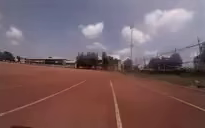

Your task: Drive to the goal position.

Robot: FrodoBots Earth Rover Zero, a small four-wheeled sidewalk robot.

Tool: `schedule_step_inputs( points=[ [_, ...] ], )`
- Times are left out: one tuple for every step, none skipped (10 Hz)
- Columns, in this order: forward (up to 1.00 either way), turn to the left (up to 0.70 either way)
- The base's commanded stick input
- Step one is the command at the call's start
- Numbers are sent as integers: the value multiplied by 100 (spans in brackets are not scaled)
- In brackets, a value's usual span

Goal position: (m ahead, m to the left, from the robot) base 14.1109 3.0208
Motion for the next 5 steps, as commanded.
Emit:
schedule_step_inputs(
  points=[
    [70, 0],
    [70, 0],
    [70, 0],
    [70, 0],
    [70, 0]
  ],
)
